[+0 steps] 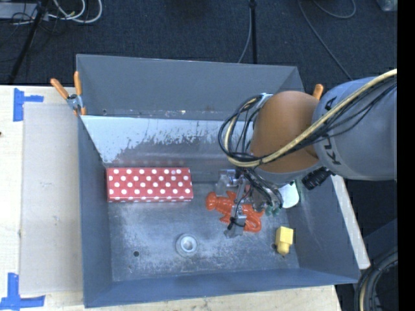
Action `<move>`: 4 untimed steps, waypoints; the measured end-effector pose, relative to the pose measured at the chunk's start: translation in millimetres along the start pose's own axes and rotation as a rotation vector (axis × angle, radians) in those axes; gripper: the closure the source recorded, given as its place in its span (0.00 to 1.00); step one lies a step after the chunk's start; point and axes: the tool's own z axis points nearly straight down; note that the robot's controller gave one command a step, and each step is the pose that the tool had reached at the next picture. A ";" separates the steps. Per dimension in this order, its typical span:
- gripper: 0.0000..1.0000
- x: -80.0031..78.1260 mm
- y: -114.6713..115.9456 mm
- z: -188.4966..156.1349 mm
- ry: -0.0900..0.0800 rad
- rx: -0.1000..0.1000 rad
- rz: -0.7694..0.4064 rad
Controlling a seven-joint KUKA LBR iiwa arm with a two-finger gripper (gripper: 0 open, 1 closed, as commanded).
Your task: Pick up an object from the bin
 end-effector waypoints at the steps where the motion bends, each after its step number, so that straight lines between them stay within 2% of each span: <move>1: 0.00 -1.9 -0.2 -4.3 -0.008 0.000 0.001; 2: 0.00 -2.2 -57.4 54.0 -0.006 -0.001 0.062; 3: 0.00 -2.6 -96.5 92.4 -0.002 -0.010 0.076; 4: 0.00 1.2 -67.2 73.6 -0.006 -0.001 0.232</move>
Offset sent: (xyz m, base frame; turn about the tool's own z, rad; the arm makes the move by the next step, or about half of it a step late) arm -0.0003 -0.0743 -0.0705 0.0793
